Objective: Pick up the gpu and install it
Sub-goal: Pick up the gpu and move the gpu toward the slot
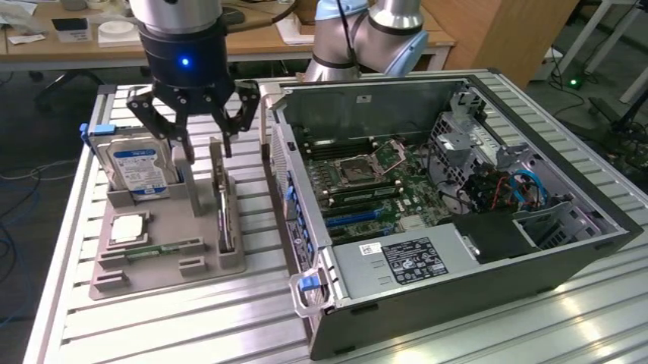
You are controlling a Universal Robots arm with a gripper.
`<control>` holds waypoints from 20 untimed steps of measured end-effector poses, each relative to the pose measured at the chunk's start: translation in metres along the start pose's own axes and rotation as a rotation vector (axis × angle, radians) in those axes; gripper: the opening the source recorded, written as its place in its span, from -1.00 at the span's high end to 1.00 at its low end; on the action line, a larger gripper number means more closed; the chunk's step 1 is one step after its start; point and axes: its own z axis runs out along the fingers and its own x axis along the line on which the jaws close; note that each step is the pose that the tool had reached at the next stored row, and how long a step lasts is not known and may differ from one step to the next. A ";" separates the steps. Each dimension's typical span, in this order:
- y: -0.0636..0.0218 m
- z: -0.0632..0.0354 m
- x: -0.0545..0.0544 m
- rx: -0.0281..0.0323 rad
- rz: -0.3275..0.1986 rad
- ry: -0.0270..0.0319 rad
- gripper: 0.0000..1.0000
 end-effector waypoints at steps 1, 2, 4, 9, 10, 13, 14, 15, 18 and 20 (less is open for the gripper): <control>0.0000 0.0020 -0.001 0.0000 0.000 0.0004 -0.07; -0.0001 0.0038 -0.002 -0.0003 0.000 0.0009 -0.07; -0.0002 0.0074 -0.002 -0.0002 -0.002 0.0026 -0.07; -0.0011 0.0166 -0.002 -0.0003 -0.038 0.0103 -0.07; -0.0014 0.0184 -0.002 -0.0003 -0.046 0.0123 -0.07; -0.0023 0.0238 -0.002 -0.0004 -0.058 0.0150 -0.07; -0.0024 0.0254 -0.002 -0.0004 -0.058 0.0151 -0.07; -0.0025 0.0270 -0.002 -0.0004 -0.058 0.0150 -0.07; -0.0028 0.0320 -0.002 -0.0004 -0.059 0.0151 -0.07; -0.0033 0.0356 -0.002 -0.0004 -0.059 0.0151 -0.07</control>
